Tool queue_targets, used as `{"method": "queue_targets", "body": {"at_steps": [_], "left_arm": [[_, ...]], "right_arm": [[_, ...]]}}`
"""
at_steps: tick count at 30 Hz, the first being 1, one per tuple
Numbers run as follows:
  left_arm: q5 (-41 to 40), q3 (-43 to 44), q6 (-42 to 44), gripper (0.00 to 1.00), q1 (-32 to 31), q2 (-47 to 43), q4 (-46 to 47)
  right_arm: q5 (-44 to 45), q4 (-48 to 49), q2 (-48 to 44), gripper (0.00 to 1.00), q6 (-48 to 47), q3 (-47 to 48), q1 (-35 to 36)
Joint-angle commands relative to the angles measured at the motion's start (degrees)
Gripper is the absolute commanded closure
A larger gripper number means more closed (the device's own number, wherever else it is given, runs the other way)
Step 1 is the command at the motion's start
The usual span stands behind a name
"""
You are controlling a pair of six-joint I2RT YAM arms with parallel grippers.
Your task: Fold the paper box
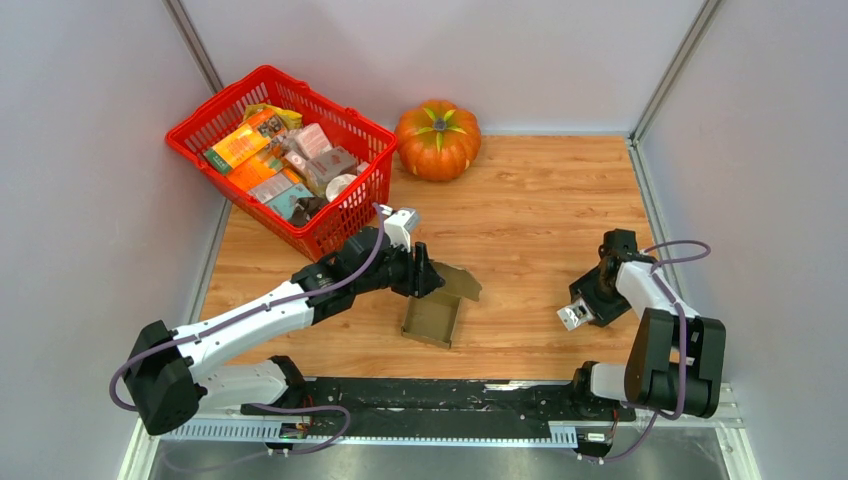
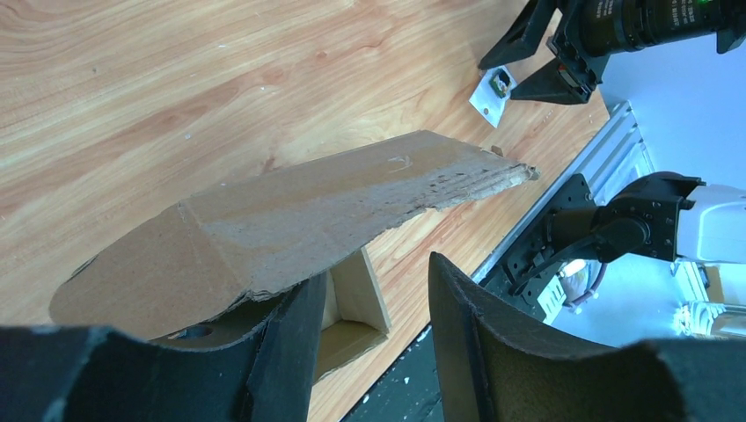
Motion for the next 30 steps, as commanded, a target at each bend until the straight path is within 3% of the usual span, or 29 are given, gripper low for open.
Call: {"method": "queue_targets", "body": {"at_steps": [1,4,16,22,30], "left_arm": [[0.8,2.1,0.6,0.46,0.3,0.2,2.6],[0.8,1.9,0.4,0.46,0.3,0.3,2.7],[-0.5,1.2,-0.3,0.46,0.4,0.2,2.6],[-1.0,1.4,-0.5,0.46,0.6,0.3,2.3],[-3.4,1.4,-0.4,0.46,1.1,-0.9,-0.1]], "right_arm": [[-3.9,3.9,-0.4,0.36,3.6,-3.4,0.9],[-4.3,4.5,-1.8,0.43,3.8,-3.9,0.9],[-4.9,2.7,-8.5,0.54,3.7,-3.4,3.6],[-2.6,-0.2,-14.1,0.56,2.7,-1.5,10.6],[-0.9,-2.3,-20.7,0.57,1.1,-0.2,30.8]]}}
